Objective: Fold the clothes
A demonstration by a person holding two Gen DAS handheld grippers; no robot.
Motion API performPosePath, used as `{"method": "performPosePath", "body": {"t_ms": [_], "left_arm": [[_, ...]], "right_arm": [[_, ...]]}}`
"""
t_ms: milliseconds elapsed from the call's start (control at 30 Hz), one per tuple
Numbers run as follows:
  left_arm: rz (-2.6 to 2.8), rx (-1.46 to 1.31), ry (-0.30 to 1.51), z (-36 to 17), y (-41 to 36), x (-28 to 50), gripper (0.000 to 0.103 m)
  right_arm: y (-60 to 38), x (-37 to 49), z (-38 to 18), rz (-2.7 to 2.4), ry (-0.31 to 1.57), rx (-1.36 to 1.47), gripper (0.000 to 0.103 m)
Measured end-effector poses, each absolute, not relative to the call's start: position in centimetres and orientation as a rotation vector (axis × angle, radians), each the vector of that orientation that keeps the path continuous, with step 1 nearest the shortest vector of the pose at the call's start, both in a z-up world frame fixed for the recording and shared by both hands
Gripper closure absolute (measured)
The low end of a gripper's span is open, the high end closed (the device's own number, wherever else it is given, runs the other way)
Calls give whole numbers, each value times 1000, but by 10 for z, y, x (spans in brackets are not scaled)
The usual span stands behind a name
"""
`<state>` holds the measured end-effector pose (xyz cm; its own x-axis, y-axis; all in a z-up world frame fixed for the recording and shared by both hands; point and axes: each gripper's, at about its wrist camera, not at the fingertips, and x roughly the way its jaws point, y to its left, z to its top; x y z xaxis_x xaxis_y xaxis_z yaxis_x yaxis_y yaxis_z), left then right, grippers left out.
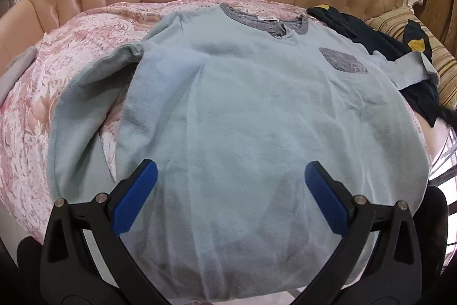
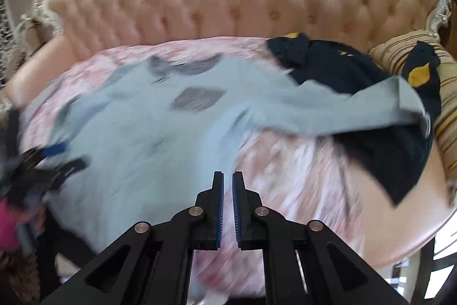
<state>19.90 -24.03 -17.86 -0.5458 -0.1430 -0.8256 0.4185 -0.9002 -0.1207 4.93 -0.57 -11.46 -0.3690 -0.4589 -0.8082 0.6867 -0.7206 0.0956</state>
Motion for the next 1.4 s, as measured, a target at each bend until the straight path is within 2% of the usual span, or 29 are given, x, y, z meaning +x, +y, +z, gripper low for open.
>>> {"method": "performPosePath", "body": {"t_ms": [200, 433, 533, 567, 600, 633, 667, 733, 800, 933, 1000, 1067, 1167, 1267, 1400], "left_arm": [[-2475, 1282, 384, -185, -236, 198, 0], [-2486, 1257, 353, -188, -234, 198, 0], [-2491, 1255, 352, -189, -233, 199, 0], [-2493, 1254, 352, -189, -233, 199, 0], [-2495, 1253, 351, -189, -233, 199, 0], [-2497, 1252, 351, -189, -233, 199, 0], [-2498, 1251, 351, -189, -233, 200, 0], [-2502, 1249, 350, -189, -233, 200, 0], [-2505, 1248, 349, -189, -233, 200, 0], [-2513, 1244, 348, -190, -233, 201, 0], [-2513, 1241, 349, -189, -233, 201, 0], [-2507, 1241, 365, -188, -233, 201, 0], [-2522, 1207, 503, -179, -243, 208, 0], [-2471, 1176, 512, -171, -275, 228, 0], [-2400, 1136, 518, -161, -318, 254, 0]], "right_arm": [[-15, -18, -141, -2092, 58, 1286, 95], [-49, -16, -149, -2080, 185, 1280, 95], [-65, -12, -160, -2086, 317, 1280, 95], [-72, -9, -161, -2108, 403, 1251, 89], [-78, -4, -160, -2161, 552, 1199, 69], [-84, 0, -159, -2199, 681, 1151, 60], [-86, 3, -159, -2216, 765, 1125, 55], [-91, 7, -159, -2240, 915, 1076, 55], [-88, 4, -159, -2261, 961, 1082, 55], [-66, -12, -159, -2329, 867, 1189, 55], [-57, -5, -144, -2334, 724, 1140, 53], [-63, 13, -130, -2296, 658, 1073, 53], [-84, 46, -117, -2192, 593, 986, 52], [-100, 70, -125, -2118, 578, 966, 46], [-118, 97, -145, -2033, 579, 963, 46]]}}
